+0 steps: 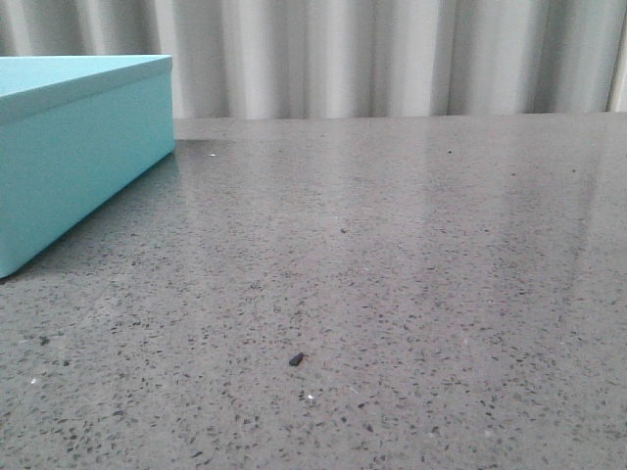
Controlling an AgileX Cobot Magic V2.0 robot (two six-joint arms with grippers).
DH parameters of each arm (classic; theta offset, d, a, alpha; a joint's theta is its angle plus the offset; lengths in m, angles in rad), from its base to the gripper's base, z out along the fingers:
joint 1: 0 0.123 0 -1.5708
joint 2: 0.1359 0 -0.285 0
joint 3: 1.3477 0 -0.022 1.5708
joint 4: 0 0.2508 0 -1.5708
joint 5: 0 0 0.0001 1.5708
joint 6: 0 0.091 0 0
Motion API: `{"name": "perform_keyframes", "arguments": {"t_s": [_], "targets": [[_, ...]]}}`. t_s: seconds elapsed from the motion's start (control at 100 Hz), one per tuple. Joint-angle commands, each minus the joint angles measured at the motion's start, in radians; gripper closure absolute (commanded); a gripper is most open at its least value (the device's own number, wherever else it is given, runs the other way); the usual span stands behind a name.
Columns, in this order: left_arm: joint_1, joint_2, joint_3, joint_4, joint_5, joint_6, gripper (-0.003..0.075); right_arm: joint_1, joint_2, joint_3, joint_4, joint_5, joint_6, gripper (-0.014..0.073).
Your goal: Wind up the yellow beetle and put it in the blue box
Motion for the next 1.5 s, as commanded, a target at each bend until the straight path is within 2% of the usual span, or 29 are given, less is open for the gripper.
{"name": "perform_keyframes", "arguments": {"t_s": [0.0,0.48,0.76,0.85,0.99,1.12,1.27,1.49], "targets": [[-0.010,0.009,0.024,-0.004,-0.032,-0.006,0.0741,0.003,0.011,-0.028,-0.002,-0.070,-0.004,0.0648],[-0.010,0.009,0.024,-0.004,-0.032,-0.006,0.0741,0.003,0.011,-0.028,-0.002,-0.070,-0.004,0.0648],[-0.010,0.009,0.024,-0.004,-0.032,-0.006,0.0741,-0.012,0.011,0.006,-0.002,-0.003,-0.004,0.0648],[-0.010,0.009,0.024,-0.004,-0.032,-0.006,0.0741,-0.045,0.011,0.073,-0.002,-0.086,0.061,0.0648],[-0.010,0.009,0.024,-0.004,-0.032,-0.006,0.0741,-0.116,0.011,0.221,-0.001,-0.319,0.184,0.0648],[-0.010,0.009,0.024,-0.004,-0.032,-0.006,0.0741,-0.168,0.011,0.325,0.045,-0.434,0.191,0.0648],[-0.010,0.009,0.024,-0.004,-0.032,-0.006,0.0741,-0.183,0.011,0.398,0.063,-0.436,0.191,0.0648],[-0.010,0.009,0.024,-0.004,-0.032,-0.006,0.0741,-0.185,0.009,0.395,0.063,-0.270,0.191,0.0648]]}}
